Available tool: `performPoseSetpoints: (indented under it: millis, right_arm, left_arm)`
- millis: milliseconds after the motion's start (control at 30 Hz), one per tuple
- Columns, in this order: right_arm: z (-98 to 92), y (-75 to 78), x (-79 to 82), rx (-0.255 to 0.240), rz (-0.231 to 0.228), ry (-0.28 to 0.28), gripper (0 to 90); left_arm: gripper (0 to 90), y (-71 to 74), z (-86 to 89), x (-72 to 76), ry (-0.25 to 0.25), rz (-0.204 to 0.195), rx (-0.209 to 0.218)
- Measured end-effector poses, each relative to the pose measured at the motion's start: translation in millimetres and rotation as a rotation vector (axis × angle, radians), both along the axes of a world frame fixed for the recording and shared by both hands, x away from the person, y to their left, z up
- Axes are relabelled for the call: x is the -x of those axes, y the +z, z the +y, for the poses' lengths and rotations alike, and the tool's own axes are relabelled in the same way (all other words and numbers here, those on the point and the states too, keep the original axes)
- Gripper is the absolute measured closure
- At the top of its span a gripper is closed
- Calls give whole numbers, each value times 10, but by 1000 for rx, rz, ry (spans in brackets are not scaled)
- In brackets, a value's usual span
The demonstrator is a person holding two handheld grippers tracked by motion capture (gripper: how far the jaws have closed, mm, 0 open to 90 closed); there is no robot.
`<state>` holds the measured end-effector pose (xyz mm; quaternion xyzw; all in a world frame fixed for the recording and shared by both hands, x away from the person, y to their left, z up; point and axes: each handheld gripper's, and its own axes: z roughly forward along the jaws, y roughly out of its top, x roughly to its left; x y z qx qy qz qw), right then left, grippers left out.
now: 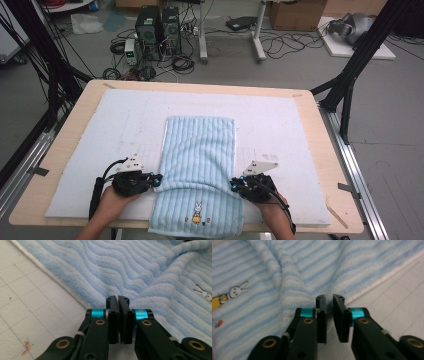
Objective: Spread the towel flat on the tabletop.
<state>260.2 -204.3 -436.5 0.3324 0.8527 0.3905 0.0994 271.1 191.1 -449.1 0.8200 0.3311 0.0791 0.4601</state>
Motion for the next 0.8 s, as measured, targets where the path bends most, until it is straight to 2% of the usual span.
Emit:
performPoseSetpoints:
  millis: [100, 167, 267, 367, 433, 533, 600, 700, 800]
  right_arm:
    - [-61, 28, -68, -78, -23, -47, 661]
    - [-99, 13, -114, -103, -36, -86, 627]
    - [-131, -14, -142, -114, -38, -135, 597]
    - [-154, -10, -151, -121, -45, -153, 578]
    - [-170, 4, -149, -121, -61, -164, 567]
    - [-212, 26, -137, -127, -69, -189, 554]
    - [-247, 31, -134, -128, -76, -204, 549]
    - [-284, 29, -138, -131, -81, -218, 546]
    - [-301, 26, -143, -135, -78, -223, 541]
  left_arm:
    - [606, 28, 81, -55, 68, -11, 46]
    - [500, 49, 155, -86, 118, -35, 85]
    - [479, 88, 265, -144, 175, -61, 122]
    - [466, 129, 333, -228, 218, -63, 155]
    - [466, 153, 351, -300, 231, -65, 158]
    - [467, 184, 317, -455, 245, -54, 189]
    - [468, 198, 256, -578, 250, -54, 182]
    - [471, 196, 127, -767, 260, -57, 148]
    - [476, 176, 3, -960, 273, -58, 80]
